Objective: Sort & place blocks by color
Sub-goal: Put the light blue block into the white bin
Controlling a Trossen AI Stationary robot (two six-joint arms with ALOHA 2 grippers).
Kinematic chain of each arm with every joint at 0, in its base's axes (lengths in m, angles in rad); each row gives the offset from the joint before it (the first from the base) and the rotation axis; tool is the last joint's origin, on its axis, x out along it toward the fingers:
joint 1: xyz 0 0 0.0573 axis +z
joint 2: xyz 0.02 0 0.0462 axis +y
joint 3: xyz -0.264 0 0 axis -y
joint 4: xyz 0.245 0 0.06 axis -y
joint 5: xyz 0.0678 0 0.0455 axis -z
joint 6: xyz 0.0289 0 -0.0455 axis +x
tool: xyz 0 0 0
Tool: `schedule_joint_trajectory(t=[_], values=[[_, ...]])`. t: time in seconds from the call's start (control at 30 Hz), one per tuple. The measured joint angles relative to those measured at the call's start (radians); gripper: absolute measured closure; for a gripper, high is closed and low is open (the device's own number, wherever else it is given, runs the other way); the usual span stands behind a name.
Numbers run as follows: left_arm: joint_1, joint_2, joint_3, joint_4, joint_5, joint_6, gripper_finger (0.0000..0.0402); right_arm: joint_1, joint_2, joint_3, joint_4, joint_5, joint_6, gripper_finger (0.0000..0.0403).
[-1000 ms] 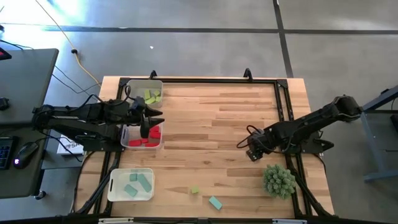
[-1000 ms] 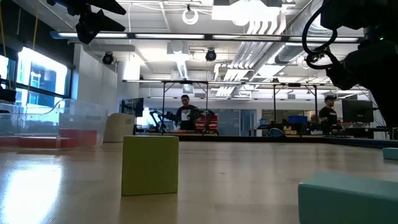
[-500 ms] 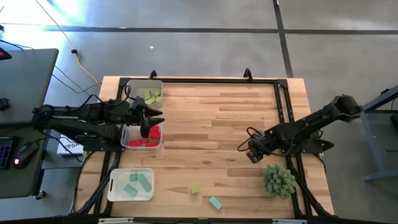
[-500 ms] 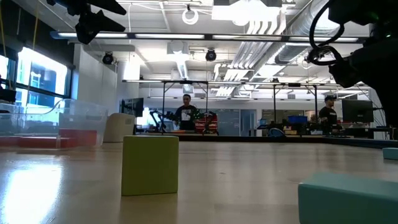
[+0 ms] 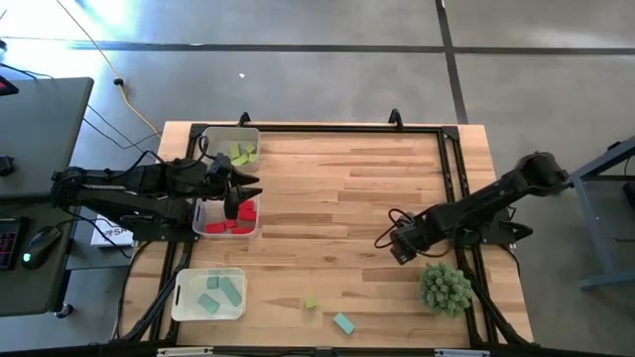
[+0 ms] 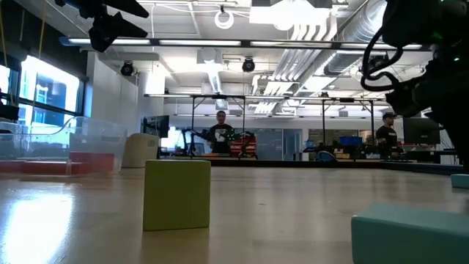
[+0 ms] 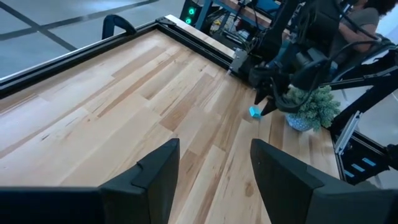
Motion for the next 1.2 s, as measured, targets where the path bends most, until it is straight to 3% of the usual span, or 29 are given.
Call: schedule_joint_trajectory(t=[0.43,0.83,0.9,1.2], values=[[0.0,0.0,0.0,0.0,0.0,0.0,0.0216,-0.001,0.116,0.004,0.041,-0.029,-0.009,0.0194],[0.0,0.0,0.0,0.0,0.0,0.0,0.0216,-0.004,0.117,0.005,0.04,-0.016,-0.009,0.0299],[0.0,0.0,0.0,0.0,0.0,-0.004,0.0216,-0.004,0.118,0.013,0.038,-0.017,-0.022,0.0301],[0.0,0.0,0.0,0.0,0.001,-0.236,0.0216,-0.005,0.122,0.111,0.085,0.023,-0.066,0.0301]])
